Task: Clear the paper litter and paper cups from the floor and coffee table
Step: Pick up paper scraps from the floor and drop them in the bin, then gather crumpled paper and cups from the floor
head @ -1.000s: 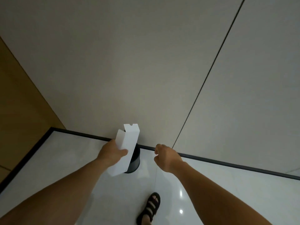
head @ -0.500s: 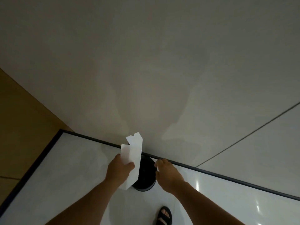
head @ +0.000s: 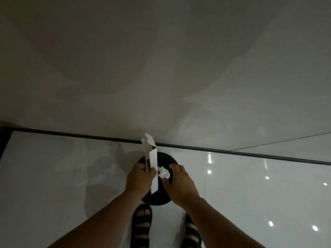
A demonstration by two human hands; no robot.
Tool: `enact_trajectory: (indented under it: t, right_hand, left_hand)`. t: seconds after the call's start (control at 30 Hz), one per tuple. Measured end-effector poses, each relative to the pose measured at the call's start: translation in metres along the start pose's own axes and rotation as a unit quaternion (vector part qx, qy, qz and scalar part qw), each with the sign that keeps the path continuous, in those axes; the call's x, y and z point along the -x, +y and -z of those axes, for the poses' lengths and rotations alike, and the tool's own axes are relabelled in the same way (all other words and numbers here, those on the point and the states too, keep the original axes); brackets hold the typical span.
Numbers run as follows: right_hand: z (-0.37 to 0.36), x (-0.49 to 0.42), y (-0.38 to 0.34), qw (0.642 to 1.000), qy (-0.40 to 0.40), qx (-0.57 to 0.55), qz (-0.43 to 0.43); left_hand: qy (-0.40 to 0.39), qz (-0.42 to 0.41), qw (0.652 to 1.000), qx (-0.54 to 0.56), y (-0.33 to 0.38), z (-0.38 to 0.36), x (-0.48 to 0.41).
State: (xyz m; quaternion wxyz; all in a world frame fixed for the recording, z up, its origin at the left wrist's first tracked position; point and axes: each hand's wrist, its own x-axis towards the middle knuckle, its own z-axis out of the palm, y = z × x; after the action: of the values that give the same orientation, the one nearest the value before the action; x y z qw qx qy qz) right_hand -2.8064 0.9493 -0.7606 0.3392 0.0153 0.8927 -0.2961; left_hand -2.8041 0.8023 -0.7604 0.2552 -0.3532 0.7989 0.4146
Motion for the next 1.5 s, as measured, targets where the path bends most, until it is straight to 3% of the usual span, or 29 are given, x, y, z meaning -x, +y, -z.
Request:
enact_trajectory:
  t: [0.3,0.43,0.57,0.83,1.13,1.5]
  right_hand:
    - [-0.023,0.018,0.014,0.998,-0.017,-0.001,-0.059]
    - [-0.003,0.041,0.006,0.997,-0.005,-0.008,-0.079]
    - [0.029,0.078,-0.006,0.995,0.026,-0.025,-0.095]
    - [0.100,0.206,0.012,0.978,0.098,-0.053,-0.175]
    - [0.135,0.402,0.116,0.925,0.202,-0.132,-0.294]
    - [0.100,0.654,0.263,0.842,0.284,-0.218,-0.403]
  left_hand:
    - [-0.093,0.067,0.988,-0.107,-0.036,0.008,0.000]
    - [-0.099,0.027,0.986,-0.131,-0.016,0.030,0.016]
    - [-0.105,-0.084,0.969,-0.207,0.022,0.048,0.047]
    - [-0.164,-0.245,0.861,-0.415,0.102,0.040,0.153]
    - [-0.238,-0.387,0.725,-0.518,0.169,-0.063,0.332]
    - [-0.308,-0.488,0.580,-0.575,0.125,-0.234,0.592]
